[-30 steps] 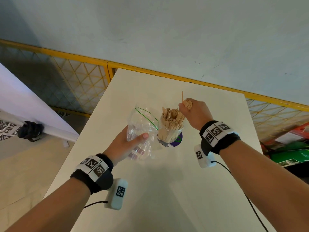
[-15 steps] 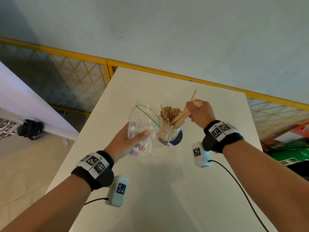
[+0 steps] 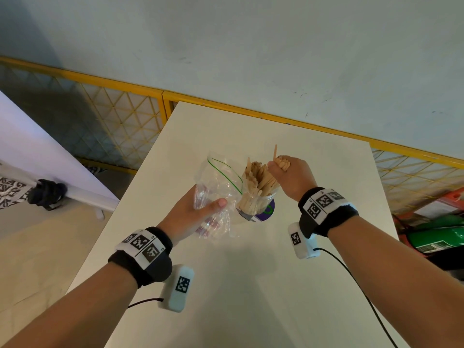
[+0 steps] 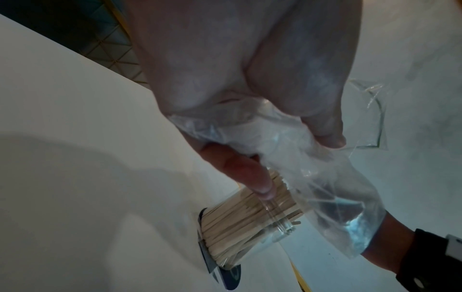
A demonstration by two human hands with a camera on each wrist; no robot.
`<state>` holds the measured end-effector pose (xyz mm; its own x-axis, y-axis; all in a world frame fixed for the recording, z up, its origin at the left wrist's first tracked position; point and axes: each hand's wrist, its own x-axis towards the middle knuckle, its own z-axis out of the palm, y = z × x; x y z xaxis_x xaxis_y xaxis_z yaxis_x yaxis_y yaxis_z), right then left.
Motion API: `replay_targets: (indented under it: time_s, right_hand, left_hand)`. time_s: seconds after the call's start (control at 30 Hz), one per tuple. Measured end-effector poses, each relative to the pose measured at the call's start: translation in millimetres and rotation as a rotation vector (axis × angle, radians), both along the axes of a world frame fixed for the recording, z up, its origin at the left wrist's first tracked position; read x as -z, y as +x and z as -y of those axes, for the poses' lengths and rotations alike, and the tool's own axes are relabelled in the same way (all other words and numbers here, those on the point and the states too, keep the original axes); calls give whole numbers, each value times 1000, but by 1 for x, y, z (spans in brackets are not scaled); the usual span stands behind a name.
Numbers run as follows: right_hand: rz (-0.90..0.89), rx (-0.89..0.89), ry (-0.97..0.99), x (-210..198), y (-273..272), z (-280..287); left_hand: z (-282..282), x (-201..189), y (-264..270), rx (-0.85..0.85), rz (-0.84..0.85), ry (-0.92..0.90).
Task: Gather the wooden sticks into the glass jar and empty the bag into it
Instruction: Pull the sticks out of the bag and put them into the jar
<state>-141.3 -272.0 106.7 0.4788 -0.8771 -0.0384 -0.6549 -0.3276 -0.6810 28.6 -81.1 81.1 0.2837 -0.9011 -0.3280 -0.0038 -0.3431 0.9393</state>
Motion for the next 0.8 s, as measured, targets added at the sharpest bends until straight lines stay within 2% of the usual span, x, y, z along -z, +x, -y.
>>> replay_targets:
  time_s: [0.1,0.3,0.43,0.53,0.67,0.8]
  right_hand:
    - [-71,7,-78,3,6,-7]
    - [-27,5,49,-4,12,1]
    - [-79,50,-13,5,4,-3]
    - [37,116,45,9,5,-6]
    - [50,35,11,3,5,-4]
    - [65,48,44,9,6,-7]
  left_hand:
    - [0,0,1,-5,7,-5]
    - [-2,1,6,-32,-1,-17]
    - [0,2,7,-31,-12,-27]
    - [0,4,8,-31,-16,-25]
    - [-1,7,10,-35,-10,-20]
    - [-4,7,10,-33,-5,-24]
